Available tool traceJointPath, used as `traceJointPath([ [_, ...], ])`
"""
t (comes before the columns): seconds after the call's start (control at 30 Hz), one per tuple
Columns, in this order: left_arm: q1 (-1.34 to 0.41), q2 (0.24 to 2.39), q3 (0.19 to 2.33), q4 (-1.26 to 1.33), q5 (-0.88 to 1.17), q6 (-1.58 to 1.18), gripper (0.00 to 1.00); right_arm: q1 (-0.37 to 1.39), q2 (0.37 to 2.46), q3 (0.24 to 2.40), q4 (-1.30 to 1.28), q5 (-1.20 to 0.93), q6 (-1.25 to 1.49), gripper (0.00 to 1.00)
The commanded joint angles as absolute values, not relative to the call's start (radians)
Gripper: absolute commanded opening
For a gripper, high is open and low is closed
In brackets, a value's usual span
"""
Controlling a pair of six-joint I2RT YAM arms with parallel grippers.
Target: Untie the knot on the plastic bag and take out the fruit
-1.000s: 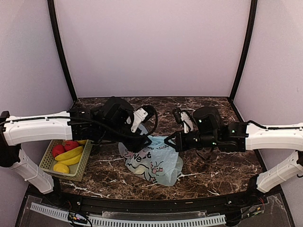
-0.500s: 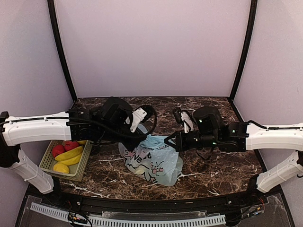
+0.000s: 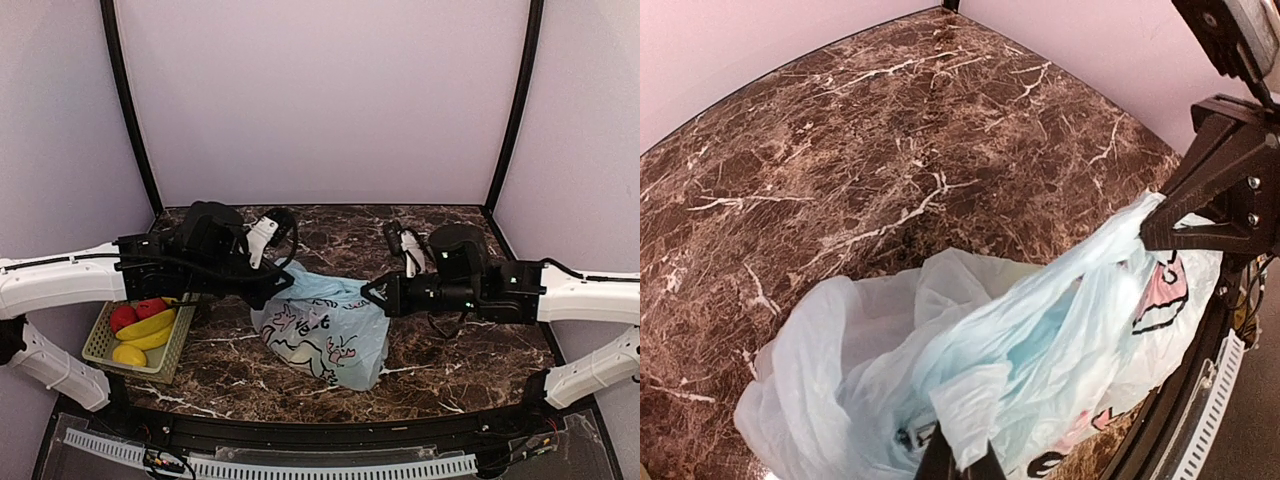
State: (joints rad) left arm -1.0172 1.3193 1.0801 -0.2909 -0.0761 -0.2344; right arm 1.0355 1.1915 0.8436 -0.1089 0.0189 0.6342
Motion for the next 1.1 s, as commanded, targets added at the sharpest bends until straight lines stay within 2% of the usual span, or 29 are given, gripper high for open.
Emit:
traceJointPath([
  [0.0, -0.941, 1.242, 1.015, -0.201, 0.023, -0.328, 0.01, 1.011, 1.13, 0.803, -0.142, 0.077, 0.647, 0.0],
  [0.57, -0.742, 1.116, 0.867, -0.009, 0.221, -0.558, 0.01, 0.971, 0.986, 0.673, -0.168, 0.117, 0.734, 0.0],
  [0.8, -0.716, 1.111, 0.843, 0.025, 0.255, -0.573, 0.01, 0.969, 0.852, 0.635, -0.199, 0.18, 0.767, 0.08],
  [1.07, -0.685, 1.079, 0.798, 0.037, 0.258, -0.589, 0.01, 0.968, 0.804, 0.668, -0.302, 0.234, 0.761, 0.09],
])
